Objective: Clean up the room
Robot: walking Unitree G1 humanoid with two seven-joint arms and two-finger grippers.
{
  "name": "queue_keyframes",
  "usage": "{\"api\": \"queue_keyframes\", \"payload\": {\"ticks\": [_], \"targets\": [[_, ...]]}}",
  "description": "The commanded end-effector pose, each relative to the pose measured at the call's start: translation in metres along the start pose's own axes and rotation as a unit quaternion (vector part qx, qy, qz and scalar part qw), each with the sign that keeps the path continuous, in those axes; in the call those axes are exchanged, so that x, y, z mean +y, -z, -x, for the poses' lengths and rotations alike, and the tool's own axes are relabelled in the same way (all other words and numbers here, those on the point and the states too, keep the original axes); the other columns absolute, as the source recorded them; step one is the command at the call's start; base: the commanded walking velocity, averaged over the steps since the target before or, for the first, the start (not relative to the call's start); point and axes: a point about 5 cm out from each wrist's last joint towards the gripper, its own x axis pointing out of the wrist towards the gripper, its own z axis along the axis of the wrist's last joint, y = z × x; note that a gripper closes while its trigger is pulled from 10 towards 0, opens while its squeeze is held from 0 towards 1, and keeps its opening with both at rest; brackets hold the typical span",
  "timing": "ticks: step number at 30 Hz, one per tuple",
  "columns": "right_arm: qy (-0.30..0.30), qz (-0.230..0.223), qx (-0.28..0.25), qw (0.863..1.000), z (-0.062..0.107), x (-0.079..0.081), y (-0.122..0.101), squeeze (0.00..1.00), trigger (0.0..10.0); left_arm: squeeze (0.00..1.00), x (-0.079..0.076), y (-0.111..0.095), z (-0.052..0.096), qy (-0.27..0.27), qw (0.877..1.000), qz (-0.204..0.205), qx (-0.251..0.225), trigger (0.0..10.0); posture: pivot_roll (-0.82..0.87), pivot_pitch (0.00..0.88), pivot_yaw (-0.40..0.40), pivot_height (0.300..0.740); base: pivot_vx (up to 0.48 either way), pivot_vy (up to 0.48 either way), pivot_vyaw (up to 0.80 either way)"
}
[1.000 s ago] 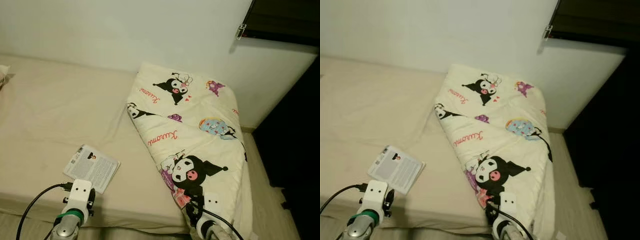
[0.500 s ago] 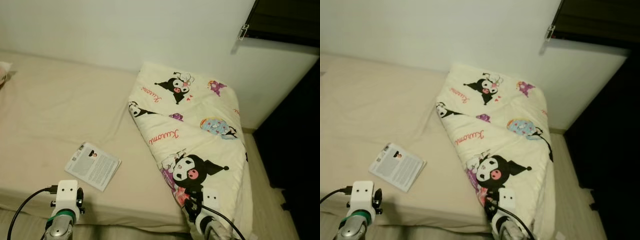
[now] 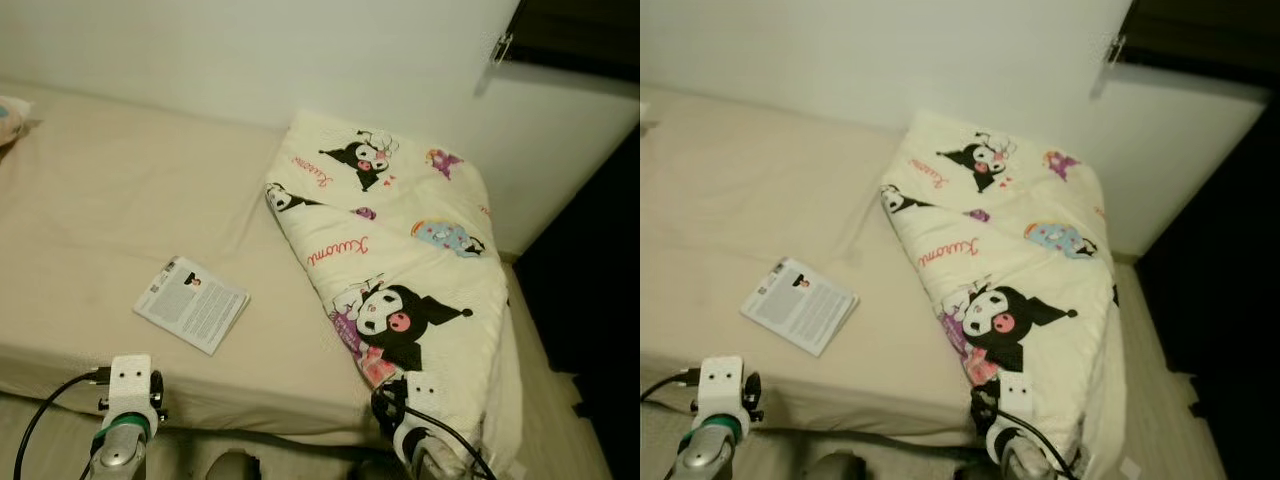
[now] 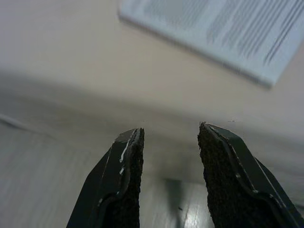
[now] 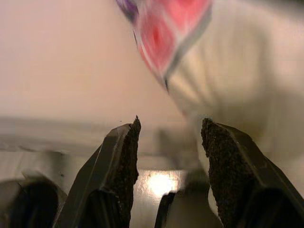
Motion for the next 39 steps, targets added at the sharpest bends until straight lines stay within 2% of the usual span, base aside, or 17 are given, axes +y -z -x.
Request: {"api": "queue_keyframes", "payload": {"ticks": [1, 15, 20, 25, 26, 27, 28, 29, 30, 31, 32, 33, 34, 35, 36, 37, 39], "targets": [[0.004, -0.001, 0.008, 1.0, 0.002, -0.001, 0.004, 0.0, 10.0, 0.0, -0.001, 0.005, 0.002, -0.001, 1.0, 0.007, 0.009, 10.0, 0.14, 0.027, -0.015, 0.617, 0.0, 0.0, 0.0], [0.004, -0.006, 0.002, 1.0, 0.0, 0.003, 0.003, 0.0, 10.0, 0.0, 0.004, 0.005, 0.001, -0.004, 1.0, 0.011, 0.007, 10.0, 0.15, 0.03, 0.002, 0.617, 0.0, 0.0, 0.0], [-0.006, -0.01, -0.009, 1.0, -0.002, 0.008, -0.002, 0.0, 10.0, 0.0, 0.017, -0.002, 0.0, -0.029, 0.999, 0.017, -0.011, 10.0, 0.15, 0.048, 0.004, 0.602, 0.0, 0.0, 0.0], [-0.015, -0.011, -0.024, 1.0, -0.004, 0.013, -0.008, 0.0, 10.0, 0.0, 0.023, -0.004, 0.0, -0.037, 0.999, 0.016, -0.015, 10.0, 0.15, 0.054, 0.004, 0.587, 0.0, 0.0, 0.0], [-0.017, -0.013, -0.029, 0.999, -0.005, 0.015, -0.012, 0.0, 10.0, 0.0, 0.023, -0.004, 0.0, -0.031, 0.999, -0.009, -0.019, 10.0, 0.15, 0.054, 0.004, 0.582, 0.0, 0.0, 0.0], [-0.018, -0.017, -0.038, 0.999, -0.007, 0.016, -0.016, 0.0, 10.0, 0.0, 0.023, -0.005, 0.0, -0.014, 0.996, -0.079, -0.033, 10.0, 0.15, 0.059, 0.004, 0.582, 0.0, 0.0, 0.0], [-0.018, -0.017, -0.038, 0.999, -0.007, 0.016, -0.016, 0.0, 10.0, 0.0, 0.023, -0.005, 0.0, -0.014, 0.996, -0.079, -0.033, 10.0, 0.15, 0.059, 0.004, 0.582, 0.0, 0.0, 0.0], [-0.018, -0.019, -0.044, 0.999, -0.008, 0.017, -0.019, 0.0, 10.0, 0.0, 0.022, -0.006, 0.001, 0.006, 0.987, -0.157, -0.046, 10.0, 0.15, 0.059, 0.004, 0.582, 0.0, 0.0, 0.0], [-0.018, -0.019, -0.044, 0.999, -0.008, 0.017, -0.019, 0.0, 10.0, 0.0, 0.022, -0.006, 0.001, 0.006, 0.987, -0.157, -0.046, 10.0, 0.15, 0.059, 0.004, 0.582, 0.0, 0.0, 0.0], [-0.017, -0.021, -0.048, 0.998, -0.008, 0.017, -0.021, 0.0, 10.0, 0.0, 0.021, -0.005, 0.002, 0.02, 0.977, -0.207, -0.055, 10.0, 0.15, 0.059, 0.004, 0.582, 0.0, 0.0, 0.0], [-0.019, -0.023, -0.054, 0.998, -0.009, 0.018, -0.024, 0.0, 10.0, 0.0, 0.02, -0.005, 0.003, 0.035, 0.955, -0.285, -0.071, 10.0, 0.15, 0.059, 0.004, 0.582, 0.0, 0.0, 0.0], [-0.019, -0.023, -0.054, 0.998, -0.009, 0.018, -0.024, 0.0, 10.0, 0.0, 0.02, -0.005, 0.003, 0.035, 0.955, -0.285, -0.071, 10.0, 0.15, 0.059, 0.004, 0.582, 0.0, 0.0, 0.0], [-0.022, -0.022, -0.063, 0.998, -0.01, 0.019, -0.028, 0.0, 10.0, 0.0, 0.02, -0.007, 0.005, 0.05, 0.92, -0.377, -0.097, 10.0, 0.16, 0.066, -0.006, 0.582, 0.0, 0.0, 0.0], [-0.026, -0.022, -0.07, 0.997, -0.01, 0.02, -0.031, 0.0, 10.0, 0.0, 0.021, -0.008, 0.007, 0.061, 0.885, -0.446, -0.121, 10.0, 0.16, 0.066, -0.006, 0.582, 0.0, 0.0, 0.0], [-0.029, -0.021, -0.077, 0.996, -0.01, 0.02, -0.034, 0.0, 10.0, 0.0, 0.025, -0.011, 0.008, 0.061, 0.857, -0.492, -0.139, 10.0, 0.16, 0.066, -0.006, 0.582, 0.0, 0.0, 0.0], [-0.029, -0.021, -0.077, 0.996, -0.01, 0.02, -0.034, 0.0, 10.0, 0.0, 0.025, -0.011, 0.008, 0.061, 0.857, -0.492, -0.139, 10.0, 0.16, 0.066, -0.006, 0.582, 0.0, 0.0, 0.0], [-0.033, -0.019, -0.083, 0.996, -0.01, 0.02, -0.037, 0.0, 10.0, 0.05, 0.032, -0.015, 0.01, 0.048, 0.837, -0.524, -0.152, 10.0, 0.16, 0.074, -0.007, 0.582, 0.0, 0.0, 0.0]]}}
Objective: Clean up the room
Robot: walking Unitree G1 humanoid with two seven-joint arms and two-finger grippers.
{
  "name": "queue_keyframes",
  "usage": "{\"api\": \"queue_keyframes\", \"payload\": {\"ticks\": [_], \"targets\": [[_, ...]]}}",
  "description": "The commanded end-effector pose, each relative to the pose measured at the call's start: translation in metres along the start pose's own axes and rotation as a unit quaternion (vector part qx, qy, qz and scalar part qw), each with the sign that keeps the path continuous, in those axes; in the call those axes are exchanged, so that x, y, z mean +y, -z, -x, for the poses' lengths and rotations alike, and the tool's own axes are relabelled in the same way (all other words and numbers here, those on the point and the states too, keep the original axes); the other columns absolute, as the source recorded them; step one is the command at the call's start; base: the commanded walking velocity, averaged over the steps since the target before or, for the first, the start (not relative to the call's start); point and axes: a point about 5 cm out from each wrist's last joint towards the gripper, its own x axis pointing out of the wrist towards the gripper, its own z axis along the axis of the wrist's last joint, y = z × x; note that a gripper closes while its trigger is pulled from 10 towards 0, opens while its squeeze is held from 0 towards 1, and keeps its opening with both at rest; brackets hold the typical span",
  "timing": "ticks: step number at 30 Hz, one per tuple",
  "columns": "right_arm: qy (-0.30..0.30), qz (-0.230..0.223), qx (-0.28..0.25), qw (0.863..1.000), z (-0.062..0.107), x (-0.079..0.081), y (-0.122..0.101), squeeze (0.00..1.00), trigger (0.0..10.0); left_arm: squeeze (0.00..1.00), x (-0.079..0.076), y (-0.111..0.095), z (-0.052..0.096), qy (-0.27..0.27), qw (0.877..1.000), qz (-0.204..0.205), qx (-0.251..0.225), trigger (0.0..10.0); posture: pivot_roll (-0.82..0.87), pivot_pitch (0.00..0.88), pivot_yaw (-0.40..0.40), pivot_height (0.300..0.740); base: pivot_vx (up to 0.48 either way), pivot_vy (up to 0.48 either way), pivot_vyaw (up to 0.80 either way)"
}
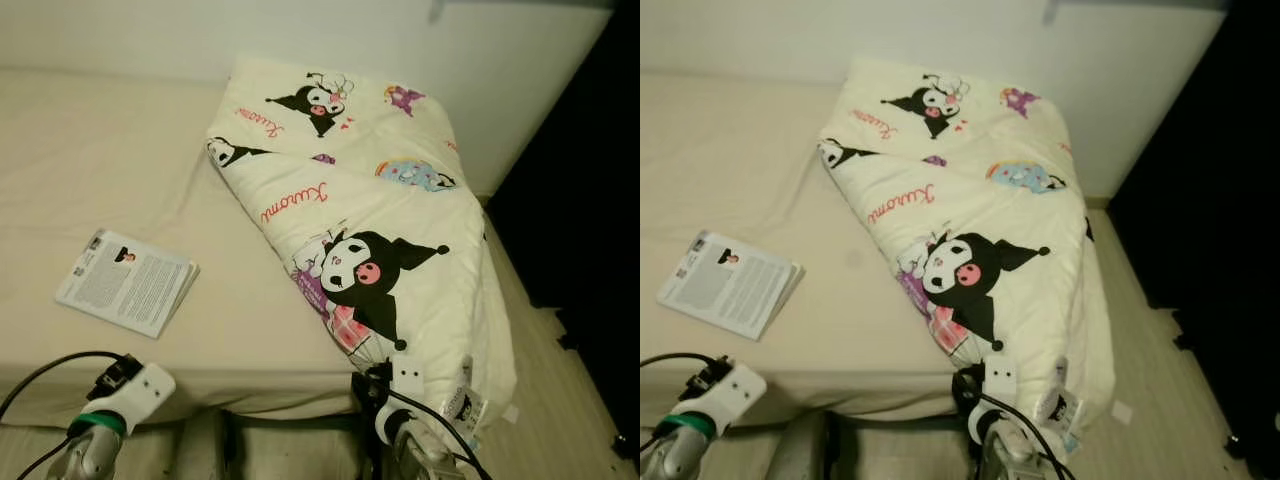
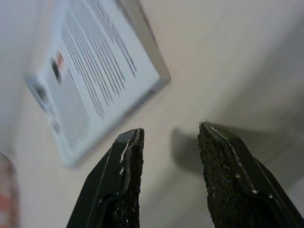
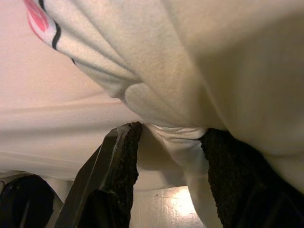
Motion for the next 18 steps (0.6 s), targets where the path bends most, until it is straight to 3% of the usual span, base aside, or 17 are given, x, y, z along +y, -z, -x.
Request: {"api": "queue_keyframes", "payload": {"ticks": [1, 2, 3, 4, 5, 6, 7, 8, 9, 10, 18], "targets": [[0.011, 0.001, -0.032, 0.999, -0.003, -0.006, -0.016, 0.0, 10.0, 0.05, -0.002, 0.004, 0.004, 0.003, 1.0, -0.028, -0.001, 10.0, 0.16, 0.074, -0.007, 0.582, 0.0, 0.0, 0.0], [0.012, 0.002, -0.033, 0.999, -0.003, -0.008, -0.016, 0.0, 10.0, 0.42, 0.006, 0.009, 0.005, -0.014, 0.998, -0.054, 0.003, 10.0, 0.16, 0.08, -0.013, 0.582, 0.0, 0.0, 0.0], [0.013, 0.002, -0.032, 0.999, -0.002, -0.01, -0.016, 0.0, 10.0, 0.71, 0.012, 0.012, 0.005, -0.029, 0.996, -0.08, 0.004, 10.0, 0.16, 0.08, -0.013, 0.582, 0.0, 0.0, 0.0], [0.013, 0.002, -0.032, 0.999, -0.002, -0.01, -0.016, 0.0, 10.0, 0.71, 0.012, 0.012, 0.005, -0.029, 0.996, -0.08, 0.004, 10.0, 0.16, 0.08, -0.013, 0.582, 0.0, 0.0, 0.0], [0.013, 0.004, -0.031, 0.999, -0.001, -0.011, -0.015, 0.0, 10.0, 0.85, 0.019, 0.015, 0.005, -0.05, 0.994, -0.099, 0.002, 10.0, 0.16, 0.085, -0.017, 0.582, 0.0, 0.0, 0.0], [0.013, 0.005, -0.029, 0.999, -0.001, -0.012, -0.014, 0.0, 10.0, 0.73, 0.025, 0.016, 0.004, -0.065, 0.992, -0.112, -0.001, 10.0, 0.16, 0.085, -0.017, 0.582, 0.0, 0.0, 0.0], [0.013, 0.005, -0.029, 0.999, -0.001, -0.012, -0.014, 0.0, 10.0, 0.73, 0.025, 0.016, 0.004, -0.065, 0.992, -0.112, -0.001, 10.0, 0.16, 0.085, -0.017, 0.582, 0.0, 0.0, 0.0], [0.013, 0.006, -0.029, 0.999, -0.001, -0.012, -0.013, 0.0, 10.0, 0.36, 0.031, 0.015, 0.002, -0.082, 0.99, -0.119, -0.004, 10.0, 0.16, 0.089, -0.018, 0.582, 0.0, 0.0, 0.0], [0.013, 0.006, -0.029, 0.999, -0.001, -0.012, -0.013, 0.0, 10.0, 0.36, 0.031, 0.015, 0.002, -0.082, 0.99, -0.119, -0.004, 10.0, 0.16, 0.089, -0.018, 0.582, 0.0, 0.0, 0.0], [0.012, 0.007, -0.028, 0.999, 0.0, -0.012, -0.013, 0.0, 10.0, 0.0, 0.034, 0.014, 0.0, -0.09, 0.988, -0.123, -0.005, 10.0, 0.15, 0.094, -0.018, 0.582, 0.0, 0.0, 0.0], [0.006, 0.013, -0.031, 0.999, 0.001, -0.012, -0.013, 0.0, 10.0, 0.0, 0.029, 0.011, -0.014, -0.048, 0.982, -0.181, -0.014, 10.0, 0.13, 0.124, -0.03, 0.582, 0.0, 0.0, 0.0]]}}
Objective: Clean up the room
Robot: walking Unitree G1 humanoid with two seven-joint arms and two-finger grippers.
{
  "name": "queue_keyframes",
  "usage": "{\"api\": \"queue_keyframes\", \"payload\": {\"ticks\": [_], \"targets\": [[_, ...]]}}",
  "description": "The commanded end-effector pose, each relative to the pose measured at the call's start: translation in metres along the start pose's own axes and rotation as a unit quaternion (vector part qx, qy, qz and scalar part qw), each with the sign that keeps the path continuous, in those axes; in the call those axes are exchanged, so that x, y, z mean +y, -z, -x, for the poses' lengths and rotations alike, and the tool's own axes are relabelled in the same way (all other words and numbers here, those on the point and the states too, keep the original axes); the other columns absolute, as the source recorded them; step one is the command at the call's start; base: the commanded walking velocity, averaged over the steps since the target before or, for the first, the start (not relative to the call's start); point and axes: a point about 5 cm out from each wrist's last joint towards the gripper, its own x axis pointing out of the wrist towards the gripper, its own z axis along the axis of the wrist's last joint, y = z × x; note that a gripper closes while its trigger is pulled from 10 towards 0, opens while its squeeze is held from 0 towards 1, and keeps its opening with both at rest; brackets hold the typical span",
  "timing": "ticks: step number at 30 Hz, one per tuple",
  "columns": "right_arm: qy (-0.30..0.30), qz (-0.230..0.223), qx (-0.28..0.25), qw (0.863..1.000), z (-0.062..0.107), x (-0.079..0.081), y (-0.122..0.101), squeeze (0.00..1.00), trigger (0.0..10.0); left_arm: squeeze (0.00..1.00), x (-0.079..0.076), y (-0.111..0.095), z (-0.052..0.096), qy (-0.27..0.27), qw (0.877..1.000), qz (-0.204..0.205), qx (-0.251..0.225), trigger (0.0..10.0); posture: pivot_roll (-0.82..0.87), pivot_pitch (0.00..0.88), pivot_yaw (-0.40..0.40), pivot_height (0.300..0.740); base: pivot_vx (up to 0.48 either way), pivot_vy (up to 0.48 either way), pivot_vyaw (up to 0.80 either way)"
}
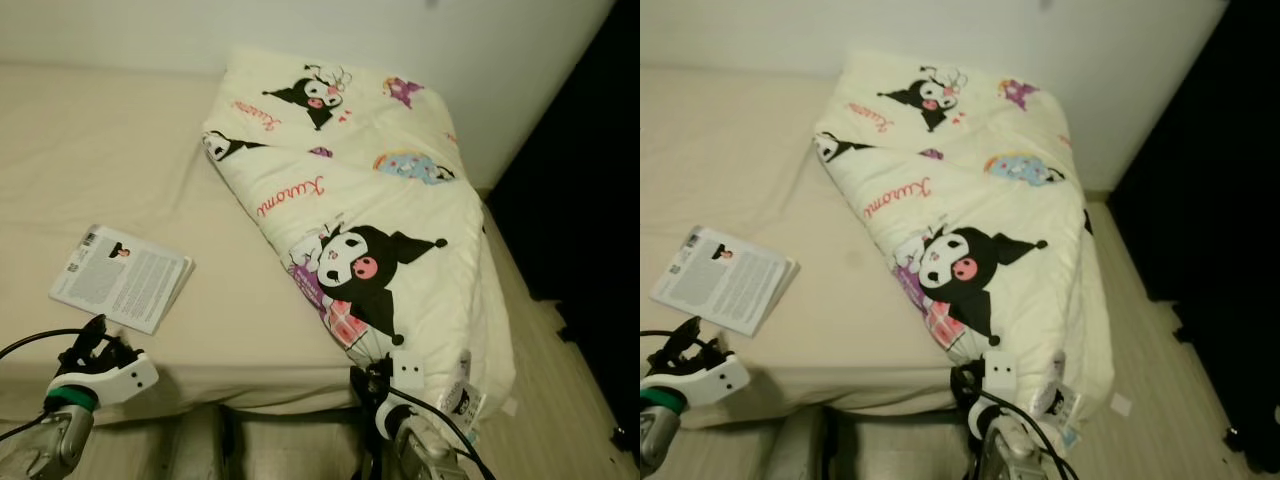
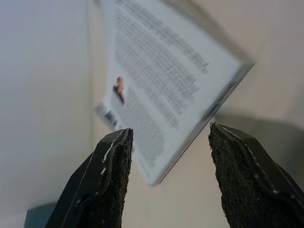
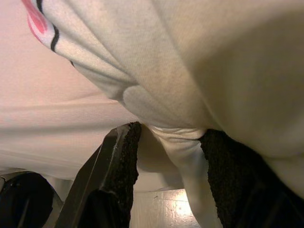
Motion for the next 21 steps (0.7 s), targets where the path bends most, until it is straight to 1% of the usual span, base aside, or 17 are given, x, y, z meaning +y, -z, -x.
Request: {"api": "queue_keyframes", "payload": {"ticks": [1, 4, 8, 10, 14, 20, 21], "targets": [[0.024, 0.001, -0.017, 1.0, 0.001, -0.013, -0.007, 0.0, 10.0, 0.0, -0.007, 0.0, 0.002, 0.02, 0.999, -0.023, -0.007, 10.0, 0.13, 0.124, -0.03, 0.582, 0.0, 0.0, 0.0], [0.021, 0.008, -0.024, 0.999, 0.003, -0.014, -0.009, 0.0, 10.0, 0.0, 0.001, -0.005, -0.012, 0.025, 0.998, -0.05, -0.023, 10.0, 0.11, 0.136, -0.027, 0.582, 0.0, 0.0, 0.0], [0.028, 0.005, -0.032, 0.999, 0.005, -0.018, -0.011, 0.0, 10.0, 0.0, 0.004, -0.006, -0.019, 0.044, 0.997, -0.063, -0.028, 10.0, 0.09, 0.149, -0.023, 0.582, 0.0, 0.0, 0.0], [0.03, 0.005, -0.033, 0.999, 0.006, -0.019, -0.01, 0.0, 10.0, 0.0, 0.004, -0.006, -0.02, 0.052, 0.996, -0.07, -0.028, 10.0, 0.07, 0.161, -0.016, 0.582, 0.0, 0.0, 0.0], [0.042, 0.005, -0.036, 0.998, 0.013, -0.025, -0.005, 0.0, 10.0, 0.0, -0.004, 0.0, -0.017, 0.092, 0.992, -0.085, -0.019, 10.0, 0.04, 0.179, -0.013, 0.582, 0.0, 0.0, 0.0], [0.048, 0.009, -0.034, 0.998, 0.018, -0.03, -0.001, 0.0, 10.0, 0.0, -0.01, -0.003, -0.014, 0.101, 0.991, -0.081, -0.025, 10.0, 0.02, 0.189, -0.003, 0.582, 0.0, 0.0, 0.0], [0.052, 0.009, -0.035, 0.998, 0.019, -0.032, -0.001, 0.0, 10.0, 0.0, -0.011, -0.004, -0.013, 0.096, 0.993, -0.073, -0.02, 10.0, 0.02, 0.189, 0.001, 0.582, 0.0, 0.0, 0.0]]}}
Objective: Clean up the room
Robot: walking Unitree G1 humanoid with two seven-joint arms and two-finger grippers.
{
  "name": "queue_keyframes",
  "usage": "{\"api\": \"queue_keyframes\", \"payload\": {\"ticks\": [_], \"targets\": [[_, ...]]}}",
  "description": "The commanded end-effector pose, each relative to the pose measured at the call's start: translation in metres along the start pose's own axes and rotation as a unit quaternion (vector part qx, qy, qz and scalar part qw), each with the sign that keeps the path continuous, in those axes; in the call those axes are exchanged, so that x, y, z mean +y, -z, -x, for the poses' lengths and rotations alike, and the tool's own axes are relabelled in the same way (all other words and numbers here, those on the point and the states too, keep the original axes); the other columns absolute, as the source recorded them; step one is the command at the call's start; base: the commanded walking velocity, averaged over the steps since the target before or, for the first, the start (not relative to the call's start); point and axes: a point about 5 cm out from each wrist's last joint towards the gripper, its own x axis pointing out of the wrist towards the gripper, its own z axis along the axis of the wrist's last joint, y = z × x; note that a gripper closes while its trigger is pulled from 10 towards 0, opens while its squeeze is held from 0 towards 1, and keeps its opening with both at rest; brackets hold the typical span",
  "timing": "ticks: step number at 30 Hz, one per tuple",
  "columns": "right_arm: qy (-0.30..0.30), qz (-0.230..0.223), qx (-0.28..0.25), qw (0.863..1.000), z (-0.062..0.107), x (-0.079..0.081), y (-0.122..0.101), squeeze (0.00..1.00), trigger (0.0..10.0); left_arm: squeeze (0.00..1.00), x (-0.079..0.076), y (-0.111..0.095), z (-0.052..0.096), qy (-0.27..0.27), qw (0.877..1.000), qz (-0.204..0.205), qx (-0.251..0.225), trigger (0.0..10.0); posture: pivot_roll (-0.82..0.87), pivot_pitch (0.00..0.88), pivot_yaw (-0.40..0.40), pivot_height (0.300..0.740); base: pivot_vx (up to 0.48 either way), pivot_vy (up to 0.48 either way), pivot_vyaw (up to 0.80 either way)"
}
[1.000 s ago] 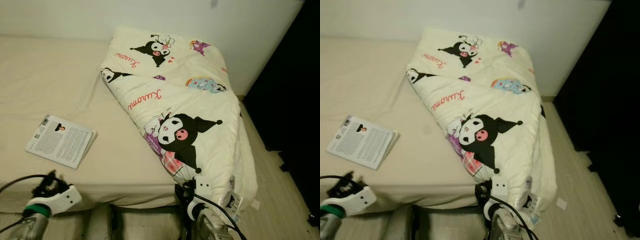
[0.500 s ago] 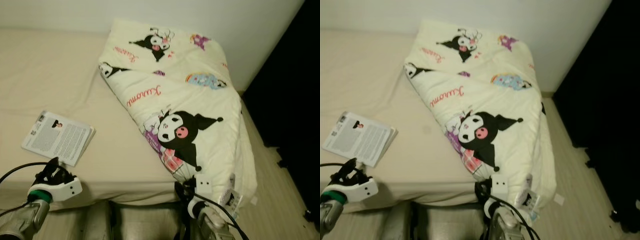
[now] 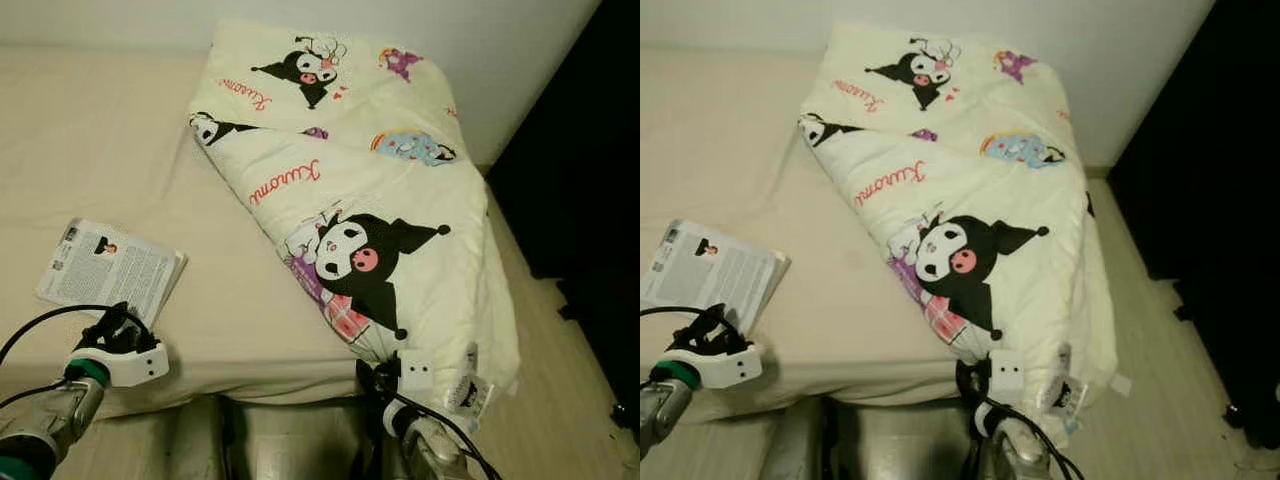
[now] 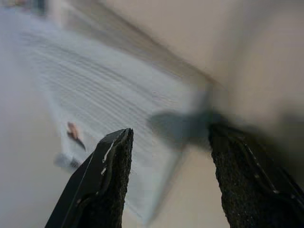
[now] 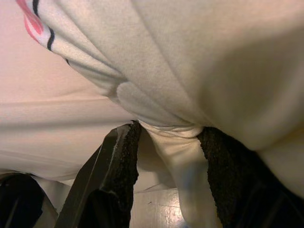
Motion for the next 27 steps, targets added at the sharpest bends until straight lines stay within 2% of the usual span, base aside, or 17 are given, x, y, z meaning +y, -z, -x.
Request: {"api": "queue_keyframes", "payload": {"ticks": [1, 8, 14, 19, 27], "targets": [[0.052, -0.01, 0.011, 0.999, 0.01, -0.023, 0.006, 0.0, 10.0, 0.0, -0.016, -0.002, 0.008, 0.025, 1.0, 0.009, 0.005, 10.0, 0.02, 0.189, 0.001, 0.582, 0.0, 0.0, 0.0], [0.052, -0.009, 0.013, 0.999, 0.009, -0.022, 0.006, 0.0, 10.0, 0.0, -0.022, 0.0, 0.014, 0.027, 0.999, 0.026, 0.022, 10.0, 0.03, 0.186, 0.006, 0.582, 0.0, 0.0, 0.0], [0.034, -0.003, 0.013, 0.999, 0.005, -0.015, 0.001, 0.0, 10.0, 0.0, -0.019, 0.015, 0.014, 0.022, 0.999, -0.007, 0.039, 10.0, 0.04, 0.2, -0.025, 0.582, 0.0, 0.0, 0.0], [0.032, 0.005, 0.009, 0.999, 0.008, -0.018, -0.001, 0.0, 10.0, 0.0, -0.011, 0.012, 0.009, 0.009, 0.999, -0.033, 0.02, 10.0, 0.0, 0.228, -0.041, 0.582, 0.0, 0.0, 0.0], [0.047, 0.013, -0.003, 0.999, 0.023, -0.031, -0.002, 0.0, 10.0, 0.0, 0.009, 0.0, -0.005, -0.032, 0.996, -0.075, -0.035, 10.0, -0.06, 0.261, -0.039, 0.582, 0.0, 0.0, 0.0]]}}
